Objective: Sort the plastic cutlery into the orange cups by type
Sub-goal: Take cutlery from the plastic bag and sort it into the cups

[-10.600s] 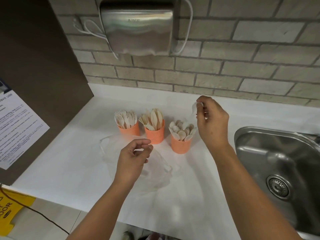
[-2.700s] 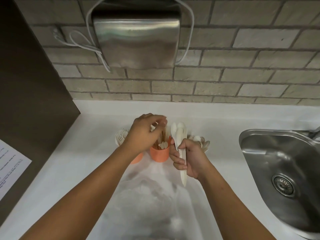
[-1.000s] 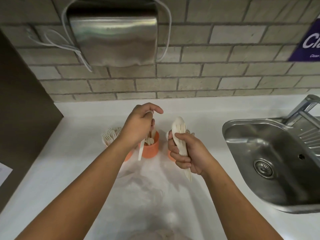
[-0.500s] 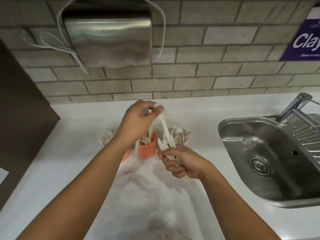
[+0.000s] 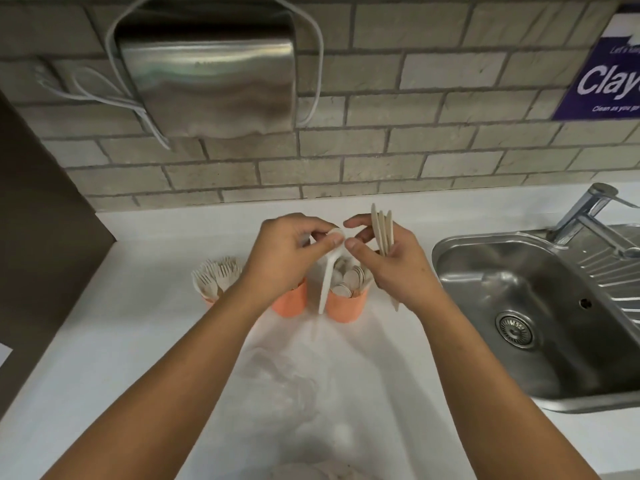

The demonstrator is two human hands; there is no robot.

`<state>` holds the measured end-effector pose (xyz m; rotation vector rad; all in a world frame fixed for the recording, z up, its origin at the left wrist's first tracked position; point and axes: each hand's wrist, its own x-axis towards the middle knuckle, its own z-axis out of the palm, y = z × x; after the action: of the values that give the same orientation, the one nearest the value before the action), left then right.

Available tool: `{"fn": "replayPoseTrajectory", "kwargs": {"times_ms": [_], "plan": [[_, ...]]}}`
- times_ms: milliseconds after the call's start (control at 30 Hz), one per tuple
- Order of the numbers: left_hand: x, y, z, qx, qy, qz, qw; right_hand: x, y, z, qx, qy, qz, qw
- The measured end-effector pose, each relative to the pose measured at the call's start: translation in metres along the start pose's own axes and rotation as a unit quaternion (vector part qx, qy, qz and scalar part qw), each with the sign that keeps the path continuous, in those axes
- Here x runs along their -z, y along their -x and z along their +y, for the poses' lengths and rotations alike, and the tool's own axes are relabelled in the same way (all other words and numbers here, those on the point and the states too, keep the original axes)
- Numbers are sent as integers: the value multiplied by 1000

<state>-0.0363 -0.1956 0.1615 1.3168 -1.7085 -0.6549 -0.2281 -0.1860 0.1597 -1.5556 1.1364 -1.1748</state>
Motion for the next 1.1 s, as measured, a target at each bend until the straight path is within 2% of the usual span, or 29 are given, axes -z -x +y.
{"fn": "replayPoseTrajectory", "kwargs": {"times_ms": [167,300,467,567,633,700,867,1000,1100], "plan": [[-20,-3,12,-16,29,26,999,15,-13,8,26,53,20,998],[-26,-7,17,-8,44,-18,999,24,-17,17,64,100,62,991],[-30,-8,12,7,58,-51,997,31,-22,22,124,204,31,971],[-29,-8,8,37,71,-28,996,31,-28,26,193,256,67,945],[-27,-7,4,73,132,-4,989,30,-32,32,220,280,94,930],[-24,-4,0,104,186,13,977,27,-33,38,230,293,112,921],[-16,1,-11,130,175,35,975,23,-32,44,241,299,146,912],[-17,2,-17,142,198,61,968,17,-26,51,238,348,93,902],[-19,1,-20,139,186,75,970,9,-25,65,162,456,3,875]]}}
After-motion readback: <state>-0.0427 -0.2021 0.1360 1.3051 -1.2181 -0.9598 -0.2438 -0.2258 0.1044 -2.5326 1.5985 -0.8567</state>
